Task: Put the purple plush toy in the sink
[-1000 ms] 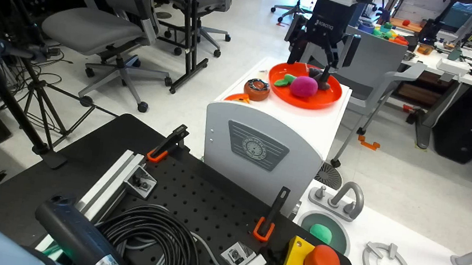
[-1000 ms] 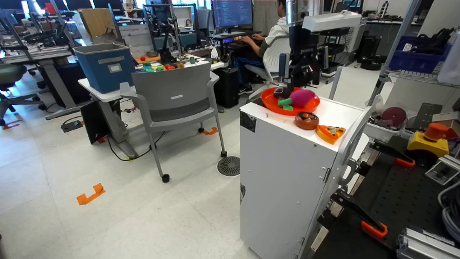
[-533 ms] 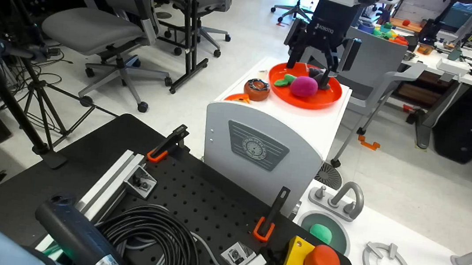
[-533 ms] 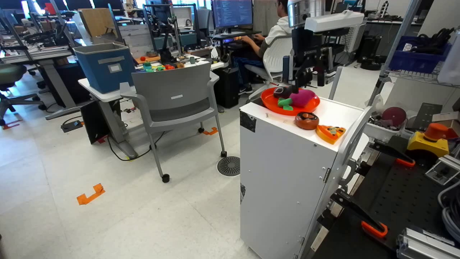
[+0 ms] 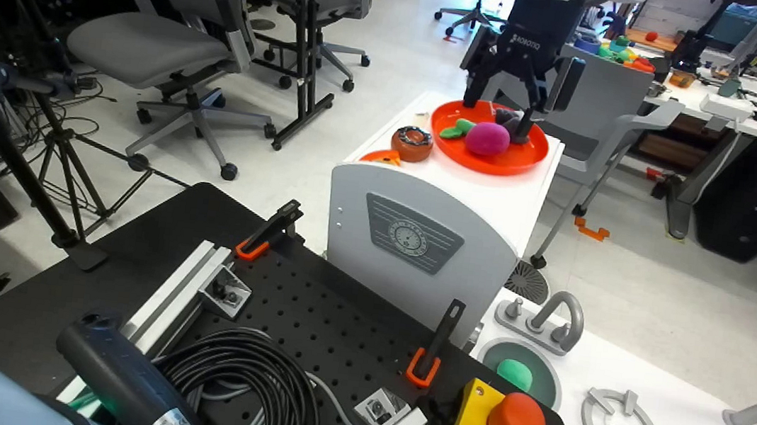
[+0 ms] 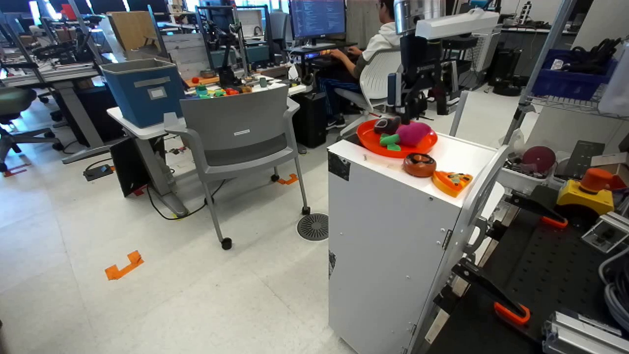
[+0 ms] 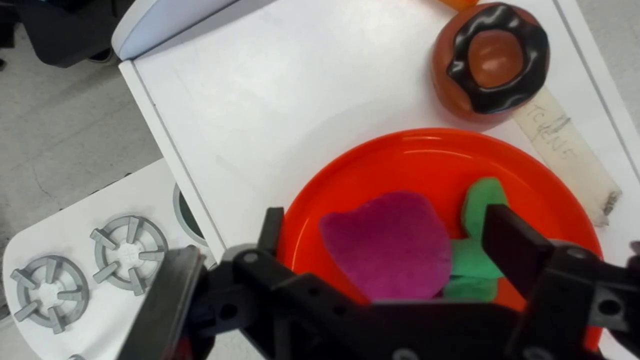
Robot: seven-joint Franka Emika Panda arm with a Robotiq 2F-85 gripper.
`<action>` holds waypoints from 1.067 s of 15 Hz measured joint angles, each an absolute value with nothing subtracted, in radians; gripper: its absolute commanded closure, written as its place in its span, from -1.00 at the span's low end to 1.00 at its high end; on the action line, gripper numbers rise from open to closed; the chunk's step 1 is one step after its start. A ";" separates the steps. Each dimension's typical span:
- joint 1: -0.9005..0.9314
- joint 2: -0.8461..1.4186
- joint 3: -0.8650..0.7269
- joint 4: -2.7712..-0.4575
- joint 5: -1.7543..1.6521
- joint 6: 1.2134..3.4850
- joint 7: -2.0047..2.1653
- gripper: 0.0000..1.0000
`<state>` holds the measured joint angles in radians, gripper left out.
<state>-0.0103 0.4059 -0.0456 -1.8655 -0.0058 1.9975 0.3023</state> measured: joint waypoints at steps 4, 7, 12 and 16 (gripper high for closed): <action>-0.010 0.406 -0.046 -1.864 -0.009 2.042 0.310 -1.00; -0.009 0.406 -0.046 -1.864 -0.008 2.051 0.308 -1.00; -0.009 0.406 -0.046 -1.864 -0.008 2.052 0.308 -1.00; -0.009 0.406 -0.046 -1.866 -0.009 2.052 0.308 -1.00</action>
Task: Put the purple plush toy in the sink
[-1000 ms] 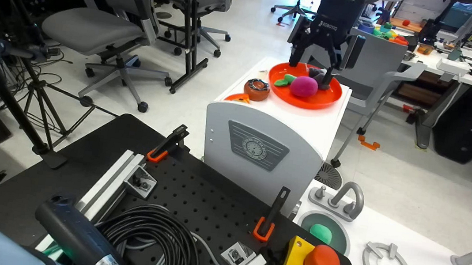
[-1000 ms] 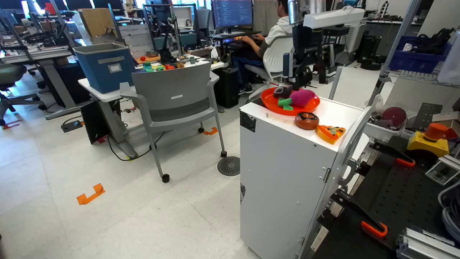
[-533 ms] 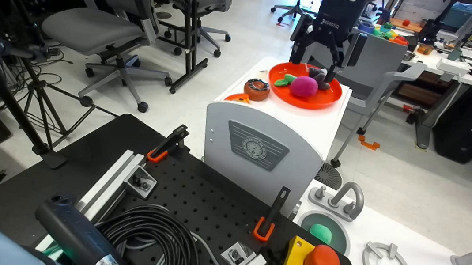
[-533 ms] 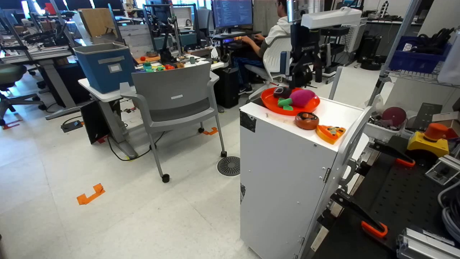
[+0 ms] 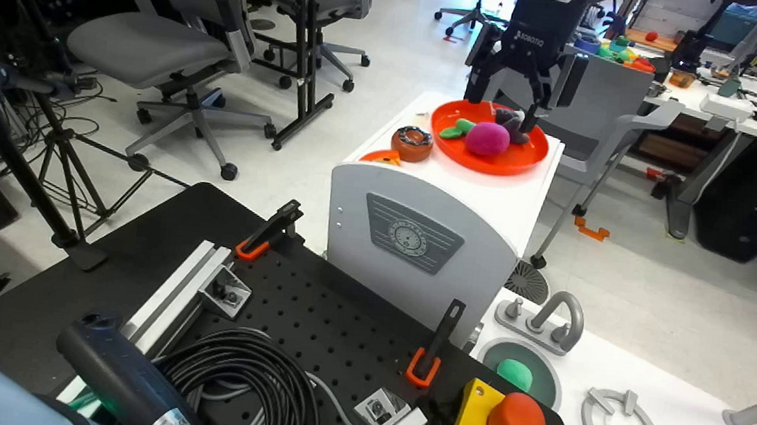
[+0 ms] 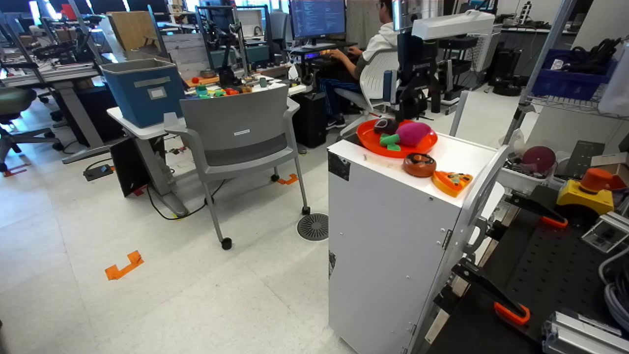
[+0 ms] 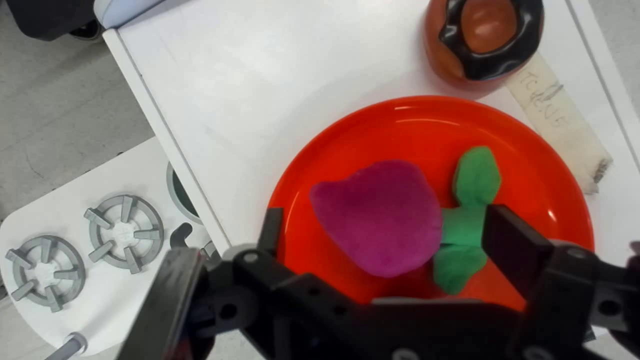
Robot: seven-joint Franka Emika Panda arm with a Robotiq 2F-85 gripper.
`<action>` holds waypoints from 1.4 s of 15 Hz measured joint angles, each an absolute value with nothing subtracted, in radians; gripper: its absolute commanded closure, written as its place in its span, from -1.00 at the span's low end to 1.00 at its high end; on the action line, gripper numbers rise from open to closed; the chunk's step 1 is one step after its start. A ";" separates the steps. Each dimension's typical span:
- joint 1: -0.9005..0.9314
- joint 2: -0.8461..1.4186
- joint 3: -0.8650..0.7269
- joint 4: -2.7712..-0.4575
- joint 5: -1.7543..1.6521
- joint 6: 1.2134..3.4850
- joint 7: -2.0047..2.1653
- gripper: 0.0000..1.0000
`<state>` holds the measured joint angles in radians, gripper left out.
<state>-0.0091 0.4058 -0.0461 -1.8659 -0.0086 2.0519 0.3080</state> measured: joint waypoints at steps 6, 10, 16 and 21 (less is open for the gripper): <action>-0.009 0.406 -0.046 -1.866 -0.009 2.052 0.308 -1.00; -0.004 0.417 -0.046 -1.865 -0.012 2.052 0.310 -1.00; 0.004 0.438 -0.046 -1.864 -0.013 2.052 0.313 -1.00; 0.005 0.447 -0.046 -1.860 -0.014 2.052 0.318 -1.00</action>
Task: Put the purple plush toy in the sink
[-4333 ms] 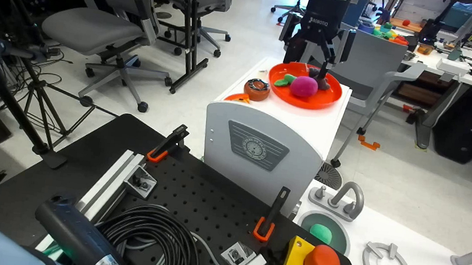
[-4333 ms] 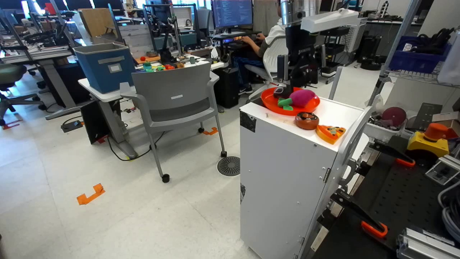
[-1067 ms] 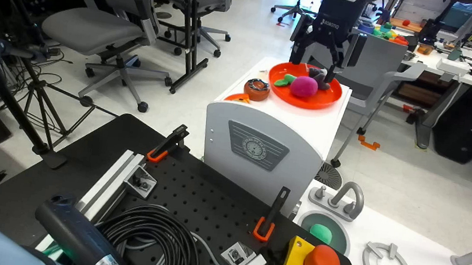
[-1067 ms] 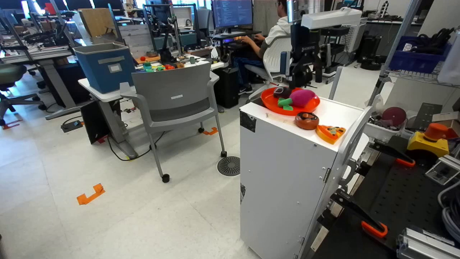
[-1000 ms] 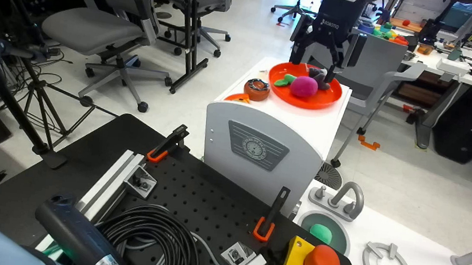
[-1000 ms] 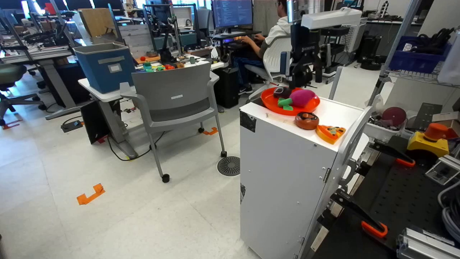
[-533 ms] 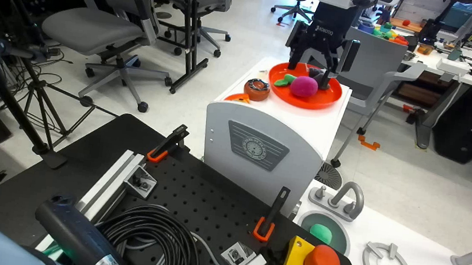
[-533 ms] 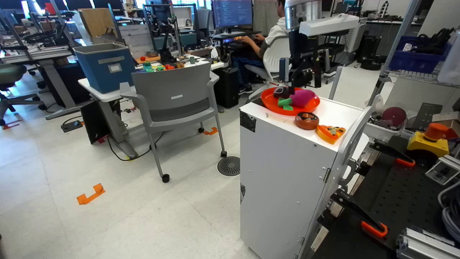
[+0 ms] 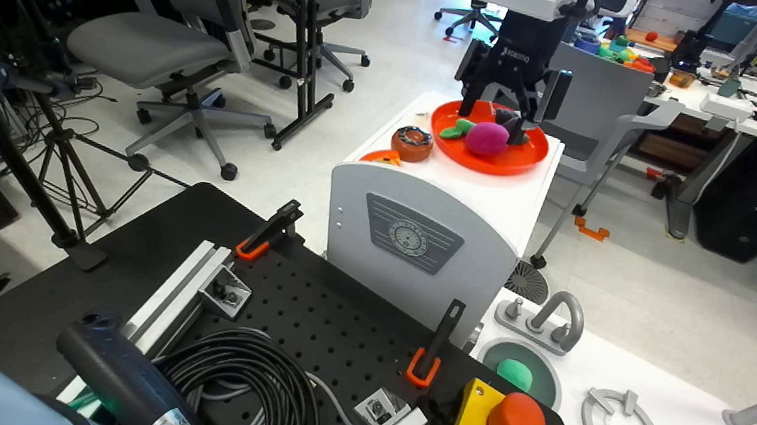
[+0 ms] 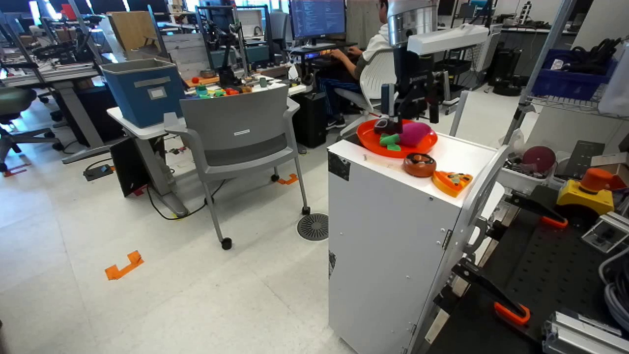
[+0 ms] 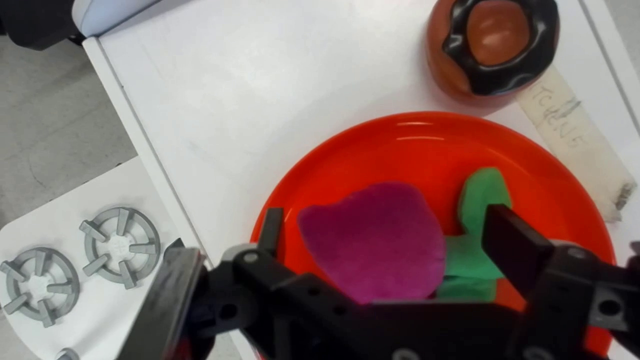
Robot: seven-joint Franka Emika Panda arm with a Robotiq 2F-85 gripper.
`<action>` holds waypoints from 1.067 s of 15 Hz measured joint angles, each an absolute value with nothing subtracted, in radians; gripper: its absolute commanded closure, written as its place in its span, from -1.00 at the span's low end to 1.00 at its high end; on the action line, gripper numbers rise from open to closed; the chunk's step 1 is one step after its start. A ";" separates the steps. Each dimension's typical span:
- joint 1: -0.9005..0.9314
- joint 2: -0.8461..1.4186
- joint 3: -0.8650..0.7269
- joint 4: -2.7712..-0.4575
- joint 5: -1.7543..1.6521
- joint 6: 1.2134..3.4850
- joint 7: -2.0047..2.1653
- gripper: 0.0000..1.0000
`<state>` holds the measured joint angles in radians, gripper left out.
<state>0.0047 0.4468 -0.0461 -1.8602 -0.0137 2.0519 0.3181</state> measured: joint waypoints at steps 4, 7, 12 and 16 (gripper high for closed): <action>0.005 0.452 -0.047 -1.850 -0.014 2.052 0.331 -0.99; 0.005 0.456 -0.050 -1.842 -0.014 2.052 0.341 -0.47; 0.005 0.483 -0.057 -1.811 -0.014 2.051 0.361 0.32; 0.006 0.504 -0.062 -1.784 -0.014 2.041 0.368 0.89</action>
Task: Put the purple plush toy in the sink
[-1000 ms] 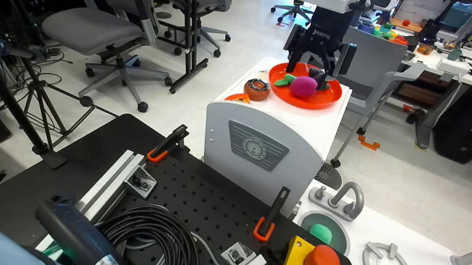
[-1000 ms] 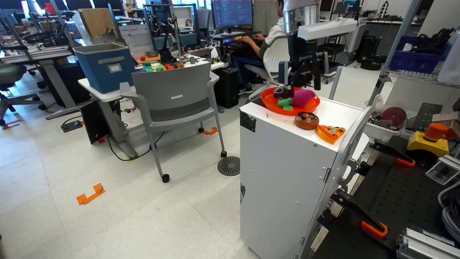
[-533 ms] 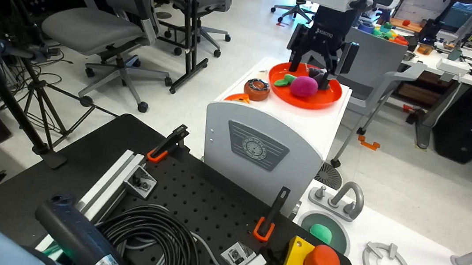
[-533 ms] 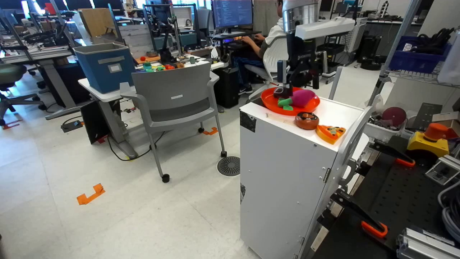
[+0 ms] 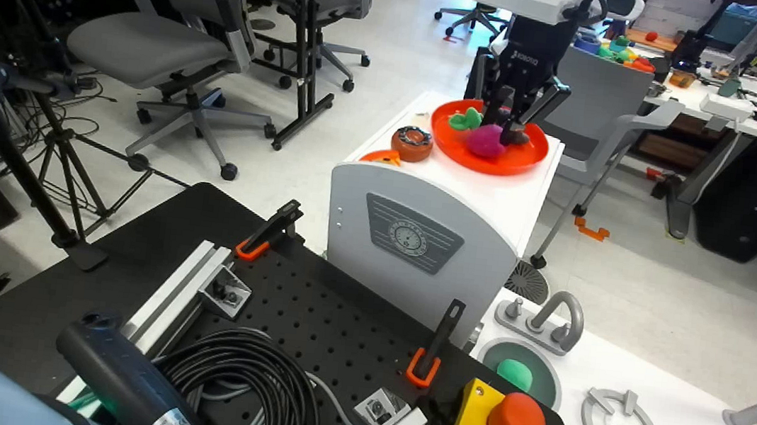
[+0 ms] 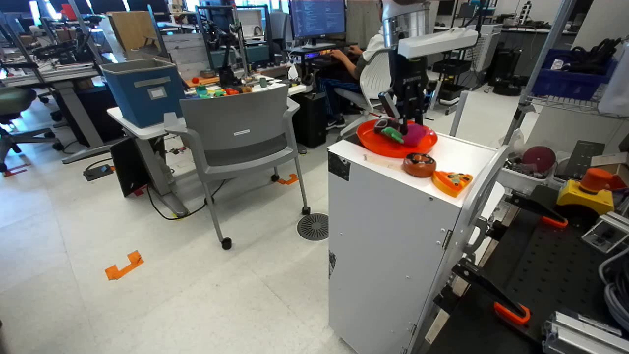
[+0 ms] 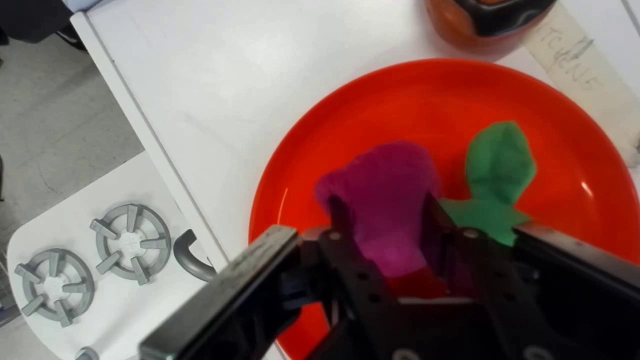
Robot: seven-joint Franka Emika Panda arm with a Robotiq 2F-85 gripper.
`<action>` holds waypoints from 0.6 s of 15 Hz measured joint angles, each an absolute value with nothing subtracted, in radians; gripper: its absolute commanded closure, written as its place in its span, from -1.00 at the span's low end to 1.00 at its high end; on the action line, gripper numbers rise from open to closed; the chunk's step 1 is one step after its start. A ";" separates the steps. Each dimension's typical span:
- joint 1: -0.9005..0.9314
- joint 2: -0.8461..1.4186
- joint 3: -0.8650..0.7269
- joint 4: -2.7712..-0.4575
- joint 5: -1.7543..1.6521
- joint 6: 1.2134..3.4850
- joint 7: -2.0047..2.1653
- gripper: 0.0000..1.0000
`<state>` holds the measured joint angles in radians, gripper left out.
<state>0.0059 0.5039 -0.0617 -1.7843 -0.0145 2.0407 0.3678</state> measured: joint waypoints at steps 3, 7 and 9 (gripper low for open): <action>0.009 0.507 -0.063 -1.774 -0.015 2.036 0.373 1.00; 0.010 0.507 -0.064 -1.771 -0.016 2.036 0.380 0.96; 0.010 0.507 -0.064 -1.771 -0.016 2.036 0.383 0.96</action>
<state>0.0101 0.5072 -0.0641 -1.7706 -0.0155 2.0357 0.3828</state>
